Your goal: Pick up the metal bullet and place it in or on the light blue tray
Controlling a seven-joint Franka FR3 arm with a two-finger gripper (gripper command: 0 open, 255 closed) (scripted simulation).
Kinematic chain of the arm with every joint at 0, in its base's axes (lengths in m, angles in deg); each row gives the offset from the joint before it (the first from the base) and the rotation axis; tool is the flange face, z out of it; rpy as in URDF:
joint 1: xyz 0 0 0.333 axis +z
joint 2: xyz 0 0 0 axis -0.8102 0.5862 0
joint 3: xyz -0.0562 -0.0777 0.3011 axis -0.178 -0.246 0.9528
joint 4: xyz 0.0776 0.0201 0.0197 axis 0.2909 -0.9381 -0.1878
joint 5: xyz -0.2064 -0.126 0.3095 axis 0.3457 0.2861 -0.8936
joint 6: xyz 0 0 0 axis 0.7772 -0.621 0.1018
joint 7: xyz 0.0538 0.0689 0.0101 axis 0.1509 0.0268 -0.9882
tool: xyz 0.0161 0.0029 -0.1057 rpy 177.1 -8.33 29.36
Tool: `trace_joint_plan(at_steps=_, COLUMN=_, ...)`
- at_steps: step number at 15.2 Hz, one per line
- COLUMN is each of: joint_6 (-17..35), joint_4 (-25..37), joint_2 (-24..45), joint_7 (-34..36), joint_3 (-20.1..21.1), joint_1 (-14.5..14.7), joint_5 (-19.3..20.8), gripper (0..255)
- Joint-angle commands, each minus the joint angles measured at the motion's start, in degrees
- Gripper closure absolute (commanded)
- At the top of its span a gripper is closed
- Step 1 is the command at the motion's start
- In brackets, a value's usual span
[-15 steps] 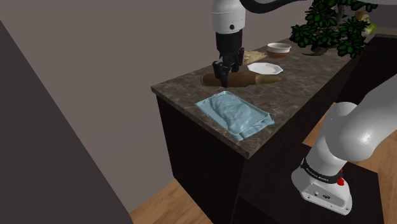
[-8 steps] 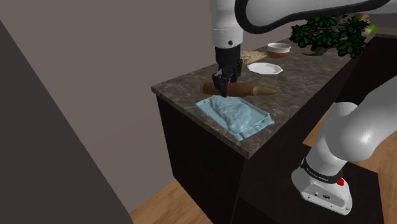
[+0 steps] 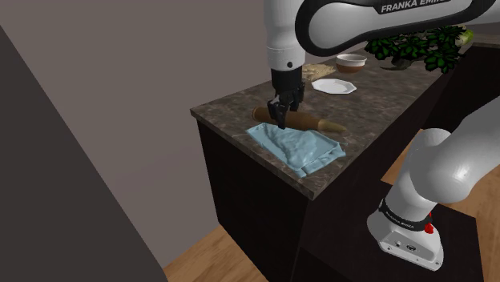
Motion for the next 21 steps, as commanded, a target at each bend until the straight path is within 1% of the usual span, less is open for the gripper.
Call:
trace_joint_plan(at_steps=1, joint_6=0.05, joint_4=-0.07, joint_2=0.01, joint_7=0.00, joint_3=0.00, joint_1=0.01, joint_5=-0.01, gripper=255)
trace_joint_plan(at_steps=3, joint_6=0.05, joint_4=-0.07, joint_2=0.01, joint_7=0.00, joint_3=0.00, joint_1=0.01, joint_5=-0.01, gripper=255)
trace_joint_plan(at_steps=4, joint_6=0.05, joint_4=-0.06, joint_2=0.02, joint_7=0.01, joint_3=0.01, joint_1=0.01, joint_5=-0.02, gripper=0)
trace_joint_plan(at_steps=9, joint_6=0.05, joint_4=-0.07, joint_2=0.01, joint_7=0.00, joint_3=0.00, joint_1=0.01, joint_5=-0.01, gripper=0)
trace_joint_plan(at_steps=13, joint_6=-7.04, joint_4=8.86, joint_2=1.90, joint_7=0.35, joint_3=0.32, joint_1=-0.19, joint_5=0.33, gripper=0)
trace_joint_plan(at_steps=21, joint_6=-7.04, joint_4=8.86, joint_2=1.90, joint_7=0.35, joint_3=0.32, joint_1=-0.19, joint_5=0.33, gripper=0)
